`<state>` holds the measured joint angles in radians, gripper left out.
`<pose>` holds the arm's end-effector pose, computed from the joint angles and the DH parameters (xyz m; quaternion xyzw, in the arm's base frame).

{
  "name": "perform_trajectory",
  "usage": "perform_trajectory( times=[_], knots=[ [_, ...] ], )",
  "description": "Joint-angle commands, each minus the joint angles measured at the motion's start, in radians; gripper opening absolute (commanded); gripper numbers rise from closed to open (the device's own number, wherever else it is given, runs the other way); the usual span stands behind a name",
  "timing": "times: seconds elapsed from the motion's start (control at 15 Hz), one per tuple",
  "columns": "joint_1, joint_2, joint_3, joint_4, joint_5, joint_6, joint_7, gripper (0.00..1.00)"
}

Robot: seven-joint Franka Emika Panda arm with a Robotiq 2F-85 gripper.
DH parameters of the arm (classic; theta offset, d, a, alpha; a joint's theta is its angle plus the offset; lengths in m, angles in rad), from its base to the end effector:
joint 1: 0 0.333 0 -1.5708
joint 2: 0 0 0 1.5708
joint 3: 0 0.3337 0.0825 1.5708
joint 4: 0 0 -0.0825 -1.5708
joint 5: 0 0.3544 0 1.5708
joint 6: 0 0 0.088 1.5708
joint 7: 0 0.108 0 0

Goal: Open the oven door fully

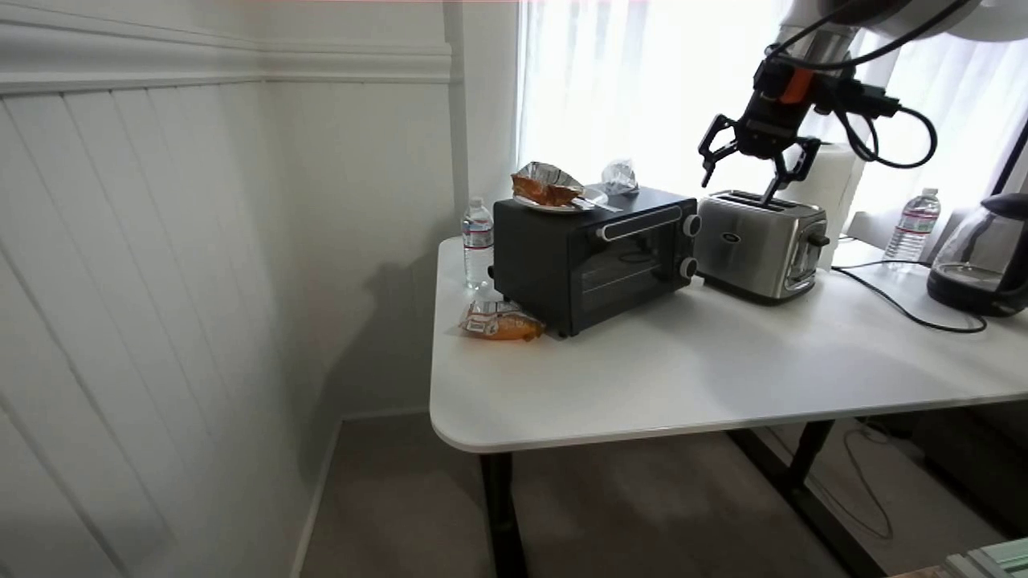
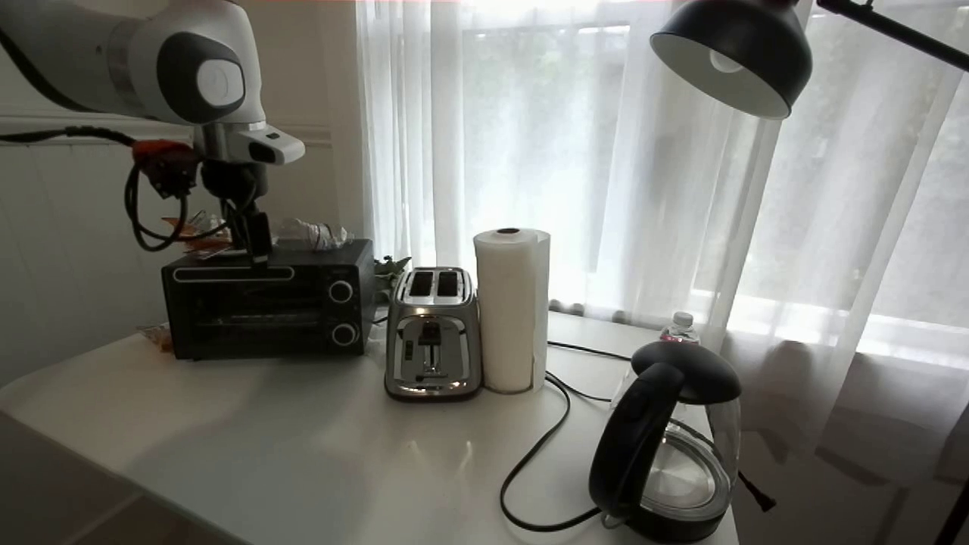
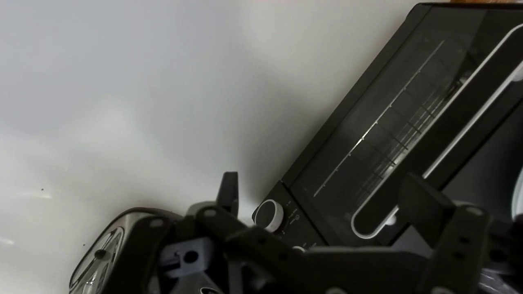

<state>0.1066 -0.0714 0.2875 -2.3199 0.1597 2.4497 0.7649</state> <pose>0.4558 0.1914 0.4241 -0.9652 0.2374 -0.0575 0.0934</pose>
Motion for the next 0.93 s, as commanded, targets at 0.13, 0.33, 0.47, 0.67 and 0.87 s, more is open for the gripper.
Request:
perform_trajectory(
  times=[0.13,0.33,0.47,0.67,0.87],
  knots=[
    [0.031,0.099,-0.036,0.054,-0.040,0.051,0.164,1.00],
    [0.047,0.147,-0.053,0.085,-0.029,0.093,0.242,1.00],
    [0.051,0.125,-0.064,0.062,-0.009,0.081,0.181,1.00],
    [0.061,0.152,-0.068,0.082,-0.008,0.104,0.190,1.00],
    [0.062,0.155,-0.069,0.086,-0.008,0.105,0.191,1.00]
  ],
)
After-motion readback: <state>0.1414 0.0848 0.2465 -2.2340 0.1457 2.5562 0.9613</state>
